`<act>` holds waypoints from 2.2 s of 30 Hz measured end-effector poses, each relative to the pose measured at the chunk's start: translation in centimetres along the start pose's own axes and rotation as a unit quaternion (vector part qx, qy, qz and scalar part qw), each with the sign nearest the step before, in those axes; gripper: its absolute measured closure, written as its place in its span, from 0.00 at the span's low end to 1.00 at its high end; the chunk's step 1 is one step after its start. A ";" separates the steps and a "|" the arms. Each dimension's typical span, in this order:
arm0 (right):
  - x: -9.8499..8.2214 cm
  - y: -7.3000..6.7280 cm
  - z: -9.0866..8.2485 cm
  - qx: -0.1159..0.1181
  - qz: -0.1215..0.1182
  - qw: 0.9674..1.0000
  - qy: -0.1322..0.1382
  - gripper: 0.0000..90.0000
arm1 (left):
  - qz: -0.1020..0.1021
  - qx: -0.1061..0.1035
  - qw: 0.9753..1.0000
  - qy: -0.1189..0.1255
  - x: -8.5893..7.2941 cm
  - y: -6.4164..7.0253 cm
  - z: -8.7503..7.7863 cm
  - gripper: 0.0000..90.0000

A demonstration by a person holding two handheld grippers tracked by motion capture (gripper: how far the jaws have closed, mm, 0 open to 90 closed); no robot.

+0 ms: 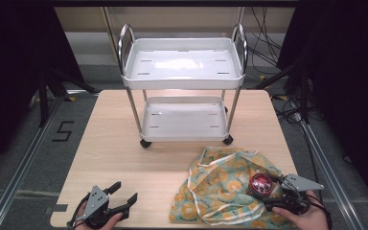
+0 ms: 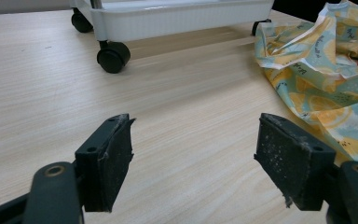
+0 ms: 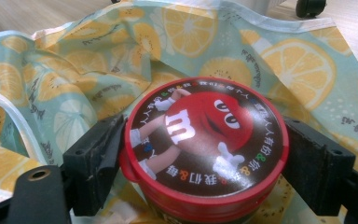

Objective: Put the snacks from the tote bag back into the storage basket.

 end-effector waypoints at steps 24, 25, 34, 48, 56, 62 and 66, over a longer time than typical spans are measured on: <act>0.2 0.2 -0.1 -0.008 -0.025 1.000 -0.005 0.29 | 0.008 0.000 1.000 0.002 0.1 -0.1 0.0 0.30; 0.3 0.4 0.0 -0.008 -0.038 0.999 -0.004 0.29 | 0.000 0.001 1.000 0.004 0.1 0.1 0.1 0.30; 1.0 0.2 -0.1 -0.003 -0.047 0.999 0.014 0.29 | 0.012 -0.002 1.000 0.005 0.4 0.5 0.1 0.30; 3.0 -0.5 -0.7 0.016 -0.054 0.998 0.028 0.29 | -0.001 -0.014 1.000 0.013 0.5 0.6 0.5 0.30; 4.4 -1.2 -0.5 0.009 -0.068 0.997 0.024 0.29 | 0.000 -0.016 1.000 0.016 0.6 0.9 0.5 0.30; 5.8 -0.9 -1.0 0.001 -0.082 0.996 0.025 0.29 | -0.001 -0.016 1.000 0.013 0.5 0.8 0.4 0.30; 6.2 -1.0 -0.8 0.005 -0.082 0.996 0.023 0.29 | -0.001 -0.010 1.000 0.011 0.5 0.6 0.3 0.30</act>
Point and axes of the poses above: each handheld gripper's, and its own axes: z roughly forward along the jaws, x roughly out of its top, y roughly to its right, the point moved 6 cm from there along z, roughly forward along the jaws, and after that the axes turned 10 degrees about z, right-handed, at the moved point
